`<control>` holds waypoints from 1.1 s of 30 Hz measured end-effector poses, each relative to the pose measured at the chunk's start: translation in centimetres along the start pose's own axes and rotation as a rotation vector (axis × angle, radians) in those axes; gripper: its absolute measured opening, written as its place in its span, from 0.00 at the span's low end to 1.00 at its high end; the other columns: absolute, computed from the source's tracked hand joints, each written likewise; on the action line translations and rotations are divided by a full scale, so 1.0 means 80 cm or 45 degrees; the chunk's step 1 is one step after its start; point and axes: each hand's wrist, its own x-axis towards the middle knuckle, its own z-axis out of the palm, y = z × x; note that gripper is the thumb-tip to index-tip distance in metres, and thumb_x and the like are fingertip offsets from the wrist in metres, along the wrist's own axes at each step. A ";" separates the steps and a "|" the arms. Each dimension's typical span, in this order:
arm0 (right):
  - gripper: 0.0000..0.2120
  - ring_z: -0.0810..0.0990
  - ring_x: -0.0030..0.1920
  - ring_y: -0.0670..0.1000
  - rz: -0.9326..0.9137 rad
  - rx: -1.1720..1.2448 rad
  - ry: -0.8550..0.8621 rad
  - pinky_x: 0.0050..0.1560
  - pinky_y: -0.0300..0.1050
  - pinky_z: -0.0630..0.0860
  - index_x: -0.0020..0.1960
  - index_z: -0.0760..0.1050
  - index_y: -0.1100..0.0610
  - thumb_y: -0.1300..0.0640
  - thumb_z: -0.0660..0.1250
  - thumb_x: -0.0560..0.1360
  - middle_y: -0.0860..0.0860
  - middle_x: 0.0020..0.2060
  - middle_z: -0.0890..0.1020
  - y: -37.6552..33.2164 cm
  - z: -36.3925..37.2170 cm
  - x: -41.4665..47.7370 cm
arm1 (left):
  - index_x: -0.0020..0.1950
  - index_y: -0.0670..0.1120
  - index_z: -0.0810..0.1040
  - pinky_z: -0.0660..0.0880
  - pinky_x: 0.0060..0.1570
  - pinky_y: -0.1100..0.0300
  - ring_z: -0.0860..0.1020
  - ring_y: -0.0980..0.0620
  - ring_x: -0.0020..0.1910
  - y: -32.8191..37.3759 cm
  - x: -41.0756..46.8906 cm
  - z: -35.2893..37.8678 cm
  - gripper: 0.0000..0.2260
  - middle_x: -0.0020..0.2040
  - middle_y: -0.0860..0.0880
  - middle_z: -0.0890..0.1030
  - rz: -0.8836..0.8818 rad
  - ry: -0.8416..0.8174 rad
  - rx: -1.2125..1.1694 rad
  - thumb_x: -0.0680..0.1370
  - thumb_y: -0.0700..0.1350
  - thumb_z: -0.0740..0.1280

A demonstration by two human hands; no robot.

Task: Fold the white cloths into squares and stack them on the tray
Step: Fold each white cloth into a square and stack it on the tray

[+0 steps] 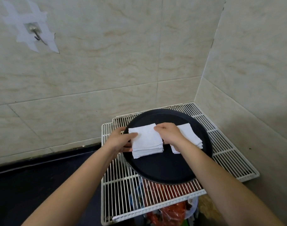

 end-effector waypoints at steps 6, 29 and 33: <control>0.17 0.80 0.60 0.51 -0.216 -0.273 0.018 0.61 0.42 0.74 0.66 0.77 0.57 0.58 0.66 0.77 0.53 0.59 0.83 0.016 -0.006 -0.015 | 0.74 0.48 0.66 0.80 0.46 0.54 0.81 0.49 0.47 -0.030 -0.009 -0.002 0.31 0.53 0.46 0.80 0.366 0.049 0.525 0.74 0.39 0.74; 0.30 0.51 0.80 0.55 -1.069 -0.717 0.108 0.78 0.53 0.51 0.81 0.52 0.49 0.37 0.46 0.83 0.54 0.81 0.49 -0.066 0.084 -0.088 | 0.79 0.48 0.60 0.59 0.72 0.41 0.53 0.41 0.79 -0.062 -0.174 -0.138 0.30 0.80 0.40 0.53 0.960 0.951 1.488 0.81 0.62 0.50; 0.30 0.48 0.80 0.55 -1.248 -0.679 -0.036 0.79 0.52 0.47 0.81 0.49 0.49 0.38 0.48 0.83 0.54 0.81 0.46 -0.100 0.169 -0.127 | 0.78 0.45 0.63 0.60 0.71 0.38 0.53 0.40 0.79 -0.094 -0.242 -0.211 0.30 0.80 0.39 0.54 0.816 1.173 1.596 0.81 0.61 0.52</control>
